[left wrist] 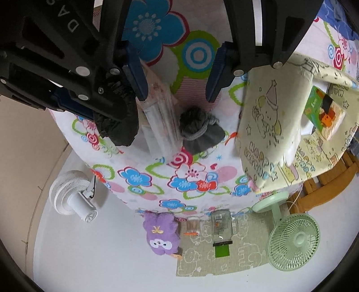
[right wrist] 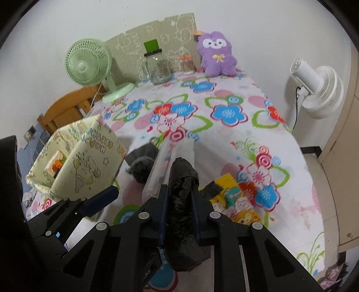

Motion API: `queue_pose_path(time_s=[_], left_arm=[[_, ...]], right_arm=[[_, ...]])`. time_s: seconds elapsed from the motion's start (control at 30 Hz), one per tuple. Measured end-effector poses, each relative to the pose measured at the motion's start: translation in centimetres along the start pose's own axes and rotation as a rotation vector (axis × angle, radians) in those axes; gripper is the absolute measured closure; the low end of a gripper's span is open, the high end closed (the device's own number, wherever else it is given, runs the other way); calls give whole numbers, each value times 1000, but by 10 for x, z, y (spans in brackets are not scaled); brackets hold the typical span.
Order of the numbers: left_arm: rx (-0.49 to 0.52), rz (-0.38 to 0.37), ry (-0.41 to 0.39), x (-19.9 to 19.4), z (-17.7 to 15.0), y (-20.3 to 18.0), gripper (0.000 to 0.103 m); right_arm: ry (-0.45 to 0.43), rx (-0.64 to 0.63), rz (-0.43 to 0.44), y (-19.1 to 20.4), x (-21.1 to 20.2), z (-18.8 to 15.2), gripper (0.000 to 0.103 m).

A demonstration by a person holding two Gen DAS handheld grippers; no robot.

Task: Organize soft objects
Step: 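Grasp the clear plastic bag with the left gripper while the right grasps the black cloth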

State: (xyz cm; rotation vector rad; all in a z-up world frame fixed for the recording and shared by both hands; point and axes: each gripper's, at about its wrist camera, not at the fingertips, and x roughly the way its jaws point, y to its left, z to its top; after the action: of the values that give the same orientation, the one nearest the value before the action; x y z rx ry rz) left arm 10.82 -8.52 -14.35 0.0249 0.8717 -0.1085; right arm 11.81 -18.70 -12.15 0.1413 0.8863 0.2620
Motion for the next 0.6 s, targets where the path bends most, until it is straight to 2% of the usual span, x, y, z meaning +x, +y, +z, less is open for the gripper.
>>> queue_pose_path(time_s=[0.3, 0.6], left_arm=[[20, -3, 12, 10, 9, -12, 48], [-6, -4, 23, 23, 21, -22, 48]], right_arm=[[-13, 25, -31, -15, -1, 8, 81], [-16, 34, -55, -30, 4, 18, 81]])
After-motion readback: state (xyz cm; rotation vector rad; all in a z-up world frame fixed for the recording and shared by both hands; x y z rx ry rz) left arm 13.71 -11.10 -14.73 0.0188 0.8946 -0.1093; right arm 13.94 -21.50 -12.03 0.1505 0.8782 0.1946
